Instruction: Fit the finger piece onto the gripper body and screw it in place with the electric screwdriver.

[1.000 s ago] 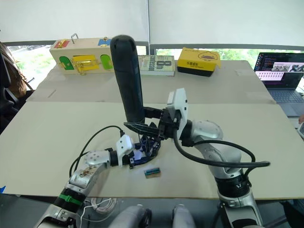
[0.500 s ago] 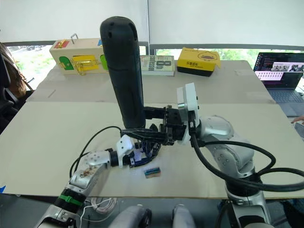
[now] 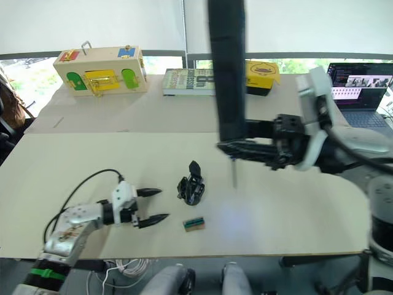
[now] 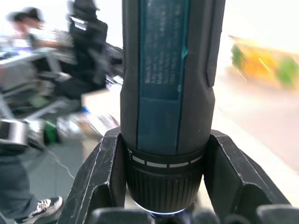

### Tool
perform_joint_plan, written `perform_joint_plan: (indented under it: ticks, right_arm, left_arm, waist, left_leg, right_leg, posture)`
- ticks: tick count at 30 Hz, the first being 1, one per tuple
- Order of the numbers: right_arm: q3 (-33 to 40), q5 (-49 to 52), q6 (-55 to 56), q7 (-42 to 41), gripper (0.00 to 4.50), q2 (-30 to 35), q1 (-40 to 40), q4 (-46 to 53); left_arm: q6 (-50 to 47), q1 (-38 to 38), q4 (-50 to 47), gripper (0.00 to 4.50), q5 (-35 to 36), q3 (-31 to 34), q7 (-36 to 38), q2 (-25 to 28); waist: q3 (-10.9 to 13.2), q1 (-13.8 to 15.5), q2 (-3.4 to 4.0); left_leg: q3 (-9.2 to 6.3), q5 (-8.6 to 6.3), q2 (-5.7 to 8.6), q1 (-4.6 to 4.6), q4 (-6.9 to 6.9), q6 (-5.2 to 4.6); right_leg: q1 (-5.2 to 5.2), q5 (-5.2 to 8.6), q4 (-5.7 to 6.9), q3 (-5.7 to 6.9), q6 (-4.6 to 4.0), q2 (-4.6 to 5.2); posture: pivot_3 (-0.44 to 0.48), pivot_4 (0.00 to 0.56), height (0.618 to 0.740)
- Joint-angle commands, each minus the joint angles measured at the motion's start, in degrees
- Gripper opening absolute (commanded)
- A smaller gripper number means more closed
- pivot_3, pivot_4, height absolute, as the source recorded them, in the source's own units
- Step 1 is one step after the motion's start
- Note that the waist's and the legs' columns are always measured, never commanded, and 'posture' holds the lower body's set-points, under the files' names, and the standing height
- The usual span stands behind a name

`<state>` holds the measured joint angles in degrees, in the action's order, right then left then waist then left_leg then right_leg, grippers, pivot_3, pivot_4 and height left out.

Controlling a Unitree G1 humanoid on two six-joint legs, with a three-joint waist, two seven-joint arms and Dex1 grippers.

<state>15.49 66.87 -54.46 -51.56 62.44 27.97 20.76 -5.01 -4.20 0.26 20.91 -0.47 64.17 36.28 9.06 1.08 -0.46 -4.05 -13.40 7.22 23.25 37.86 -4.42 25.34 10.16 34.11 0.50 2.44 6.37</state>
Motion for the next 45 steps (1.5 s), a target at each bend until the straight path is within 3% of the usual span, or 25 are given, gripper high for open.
perform_joint_plan:
  ticks: [1,4,8,13,25,27,29,33,34,39,43,45]
  right_arm:
    - [1.45,-10.11,-0.09,-8.91,1.90,11.49,-6.67,-7.49]
    - [-3.79,-19.09,1.38,-11.32,1.90,17.49,-10.64,-14.14]
    - [-12.09,-31.43,6.42,-9.90,1.90,17.28,-8.22,-20.65]
    - [-25.27,-44.57,4.04,-10.45,1.90,16.21,-1.73,-24.38]
    - [-31.57,-55.24,7.43,-15.35,1.90,7.00,6.76,-37.87]
    - [-31.66,-56.39,8.01,-16.08,1.90,6.30,7.46,-39.13]
    - [-31.11,-57.36,8.25,-15.87,2.95,5.70,8.18,-40.15]
    - [-29.62,-57.98,8.39,-16.73,4.33,6.52,8.34,-39.71]
    - [-28.71,-57.74,8.55,-17.09,4.47,7.38,8.07,-38.90]
    - [-20.32,-52.83,13.66,-22.37,4.47,10.91,6.98,-36.34]
    - [-7.32,-43.70,30.11,-33.31,4.47,8.63,2.36,-31.43]
    - [-3.76,-39.76,29.49,-33.78,4.47,6.19,-0.22,-26.97]
  left_arm:
    - [0.92,2.62,-2.77,4.44,7.28,7.60,6.64,4.44]
    - [1.89,4.90,-2.63,4.44,9.62,11.01,11.41,7.82]
    - [1.53,5.70,-2.29,4.44,11.21,13.49,13.47,9.38]
    - [1.05,5.81,-2.15,4.44,11.48,14.28,13.83,9.53]
    - [0.38,7.31,-4.61,4.44,12.16,14.57,12.89,8.91]
    - [0.62,6.68,-5.52,4.44,12.22,14.32,12.42,8.63]
    - [-1.02,5.66,-6.84,4.50,12.49,13.94,11.52,8.98]
    - [-3.77,5.66,-9.79,4.50,12.01,12.45,11.71,9.92]
    - [-3.27,5.75,-10.04,4.50,11.37,12.63,11.16,9.63]
    - [-1.64,6.94,-8.85,4.50,9.39,14.94,7.93,8.79]
    - [0.07,11.31,-8.29,4.50,8.11,18.70,7.87,10.89]
    - [1.31,12.87,-6.58,4.50,6.82,20.89,7.28,11.88]
  waist:
    - [0.05,0.26,0.03]
    - [0.07,0.33,0.07]
    - [0.17,-0.01,0.28]
    - [0.34,-0.62,0.55]
    - [0.38,-0.35,0.61]
    - [0.38,-0.37,0.60]
    - [0.38,-0.40,0.60]
    - [0.38,-0.41,0.60]
    - [0.38,-0.42,0.60]
    - [0.40,-0.40,0.64]
    - [0.41,-0.95,0.59]
    - [0.40,-0.99,0.53]
  left_leg:
    - [0.00,-0.02,0.00,0.09,0.00,-0.03]
    - [0.03,-0.05,0.04,0.19,0.01,-0.06]
    - [0.18,-0.08,0.03,0.24,0.00,-0.03]
    - [0.41,0.03,-0.02,0.55,0.01,0.13]
    - [0.54,0.06,0.00,0.53,0.05,0.16]
    - [0.54,0.07,-0.01,0.53,0.07,0.17]
    - [0.55,0.06,-0.01,0.52,0.12,0.17]
    - [0.57,0.07,-0.01,0.50,0.30,0.18]
    - [0.57,0.07,-0.01,0.49,0.35,0.18]
    - [0.64,0.07,-0.01,0.48,0.48,0.19]
    - [0.71,0.07,-0.09,0.33,0.50,0.19]
    - [0.72,0.07,-0.17,0.23,0.48,0.19]
  right_leg:
    - [0.07,0.01,-0.01,0.04,0.00,0.01]
    - [0.19,0.00,-0.02,0.04,0.00,0.07]
    - [0.46,-0.03,0.00,-0.07,0.04,0.13]
    - [0.81,-0.13,0.17,-0.15,0.02,0.14]
    - [0.85,-0.21,0.33,-0.28,0.00,0.09]
    - [0.85,-0.22,0.37,-0.28,-0.02,0.08]
    - [0.83,-0.24,0.41,-0.29,-0.01,0.08]
    - [0.83,-0.25,0.65,-0.31,-0.01,0.06]
    - [0.83,-0.25,0.71,-0.32,-0.01,0.06]
    - [0.84,-0.25,0.87,-0.38,-0.01,0.05]
    - [0.76,-0.25,0.88,-0.49,-0.01,-0.04]
    - [0.69,-0.25,0.88,-0.49,-0.01,-0.11]
  posture:
    - [0.000,0.150,0.740]
    - [0.000,0.150,0.740]
    - [0.000,0.150,0.740]
    - [0.000,0.150,0.740]
    - [0.000,0.150,0.740]
    - [0.000,0.150,0.740]
    - [0.000,0.150,0.740]
    - [0.000,0.150,0.740]
    - [0.000,0.150,0.740]
    - [0.000,0.150,0.740]
    - [0.000,0.150,0.740]
    - [0.000,0.150,0.740]
